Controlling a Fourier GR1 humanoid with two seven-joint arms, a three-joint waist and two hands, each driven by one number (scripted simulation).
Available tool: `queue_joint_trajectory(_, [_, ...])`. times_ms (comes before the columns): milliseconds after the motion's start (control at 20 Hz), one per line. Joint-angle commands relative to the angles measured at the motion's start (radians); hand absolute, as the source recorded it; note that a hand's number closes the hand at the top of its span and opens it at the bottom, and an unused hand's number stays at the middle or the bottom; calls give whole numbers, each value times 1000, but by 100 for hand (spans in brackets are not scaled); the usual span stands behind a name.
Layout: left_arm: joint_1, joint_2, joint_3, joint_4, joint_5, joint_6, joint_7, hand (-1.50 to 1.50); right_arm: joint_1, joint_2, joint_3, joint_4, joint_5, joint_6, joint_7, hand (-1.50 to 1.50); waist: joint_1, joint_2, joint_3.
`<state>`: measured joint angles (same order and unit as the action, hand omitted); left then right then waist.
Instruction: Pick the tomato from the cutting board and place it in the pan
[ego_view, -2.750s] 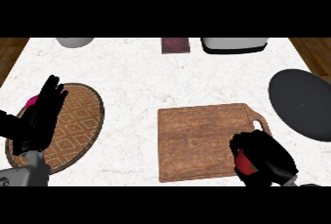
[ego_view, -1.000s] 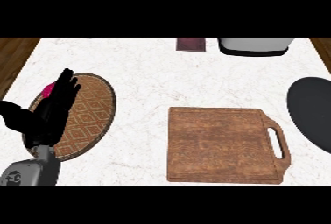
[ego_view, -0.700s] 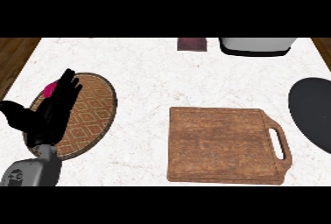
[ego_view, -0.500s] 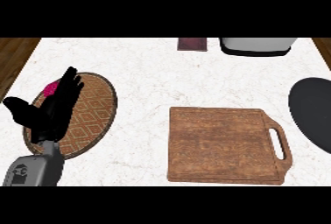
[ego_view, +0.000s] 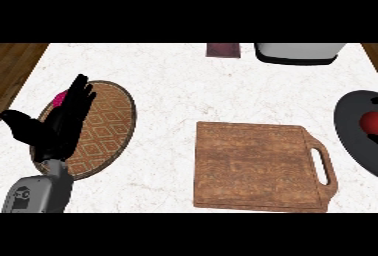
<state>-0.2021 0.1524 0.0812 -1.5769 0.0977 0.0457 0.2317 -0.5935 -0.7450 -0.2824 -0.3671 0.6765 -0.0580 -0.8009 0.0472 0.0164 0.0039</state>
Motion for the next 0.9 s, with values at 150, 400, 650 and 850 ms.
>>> queue_joint_trajectory(150, [-5,-31,-26,14,-33,26,-18,0,-55,-45,-43,163,-22,75,-126,-150,-4,3,2])
queue_joint_trajectory(400, [26,-22,-22,-38,-6,7,10,0,-69,-99,-163,209,-153,254,-198,-150,0,-1,4])
queue_joint_trajectory(650, [-34,11,30,17,4,13,16,0,-51,-191,-239,275,-239,492,-202,-150,-27,4,5])
queue_joint_trajectory(850, [8,-12,12,-7,4,17,15,0,-14,-227,-272,297,-280,604,-208,-150,-23,4,9])
